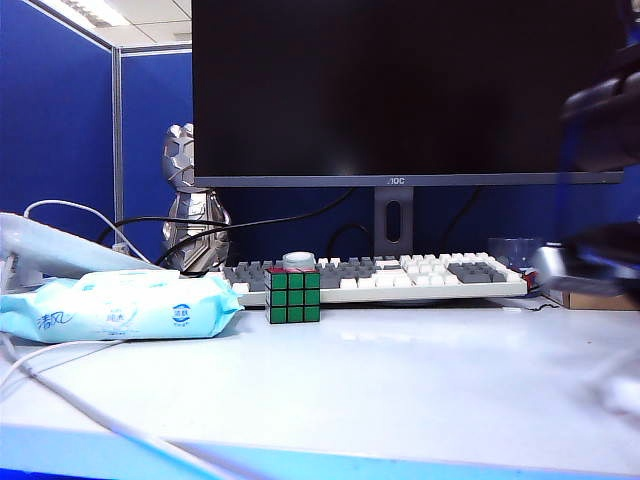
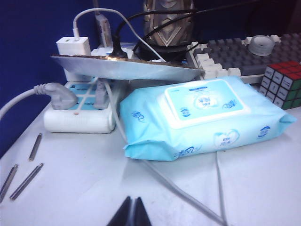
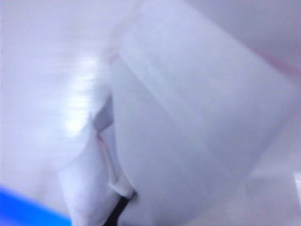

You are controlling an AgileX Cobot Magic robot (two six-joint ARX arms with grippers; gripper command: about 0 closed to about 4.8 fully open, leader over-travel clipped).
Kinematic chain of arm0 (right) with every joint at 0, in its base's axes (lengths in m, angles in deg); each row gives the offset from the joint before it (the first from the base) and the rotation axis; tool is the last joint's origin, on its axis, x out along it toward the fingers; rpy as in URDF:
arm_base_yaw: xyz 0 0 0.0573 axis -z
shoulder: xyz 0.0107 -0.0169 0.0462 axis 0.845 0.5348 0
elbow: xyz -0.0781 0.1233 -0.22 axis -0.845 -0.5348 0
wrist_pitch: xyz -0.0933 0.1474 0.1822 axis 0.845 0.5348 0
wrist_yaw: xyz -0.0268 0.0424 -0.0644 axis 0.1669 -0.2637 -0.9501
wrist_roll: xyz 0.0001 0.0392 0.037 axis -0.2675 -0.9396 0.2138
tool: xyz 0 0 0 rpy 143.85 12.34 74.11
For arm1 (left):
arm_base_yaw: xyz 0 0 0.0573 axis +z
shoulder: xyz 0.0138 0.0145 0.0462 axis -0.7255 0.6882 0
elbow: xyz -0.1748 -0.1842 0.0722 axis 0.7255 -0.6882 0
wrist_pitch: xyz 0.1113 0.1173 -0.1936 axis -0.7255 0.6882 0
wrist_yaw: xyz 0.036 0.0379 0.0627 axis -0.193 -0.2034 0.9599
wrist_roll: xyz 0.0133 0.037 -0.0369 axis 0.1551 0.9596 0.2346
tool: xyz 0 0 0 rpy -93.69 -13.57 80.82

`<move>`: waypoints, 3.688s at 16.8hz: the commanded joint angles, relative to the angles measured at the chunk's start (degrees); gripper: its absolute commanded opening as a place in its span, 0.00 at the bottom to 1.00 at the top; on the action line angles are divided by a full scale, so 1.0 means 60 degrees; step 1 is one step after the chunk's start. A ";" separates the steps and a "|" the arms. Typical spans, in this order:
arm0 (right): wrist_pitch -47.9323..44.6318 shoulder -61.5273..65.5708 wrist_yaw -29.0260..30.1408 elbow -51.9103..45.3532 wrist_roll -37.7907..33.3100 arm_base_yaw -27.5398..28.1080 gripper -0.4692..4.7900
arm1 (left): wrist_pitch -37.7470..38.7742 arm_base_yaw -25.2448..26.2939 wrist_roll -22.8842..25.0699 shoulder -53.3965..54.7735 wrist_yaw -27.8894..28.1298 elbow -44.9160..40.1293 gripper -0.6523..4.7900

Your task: Use the wet wipes on the table to wipe the cherry juice off the table, then put the wipes back on the table.

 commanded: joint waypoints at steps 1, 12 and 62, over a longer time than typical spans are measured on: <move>-0.0273 0.0127 0.0984 -0.0138 0.0211 -0.0710 0.09 | 0.0127 0.0015 -0.0004 -0.0029 0.0022 -0.0007 0.16; -0.0962 0.0889 -0.3891 -0.0131 -0.0291 0.2390 0.09 | 0.0127 0.0015 0.0000 -0.0029 0.0025 -0.0007 0.16; -0.1144 0.2626 -0.0863 0.2517 0.1406 -0.1439 0.09 | 0.0124 0.0015 0.0000 -0.0029 0.0029 -0.0007 0.16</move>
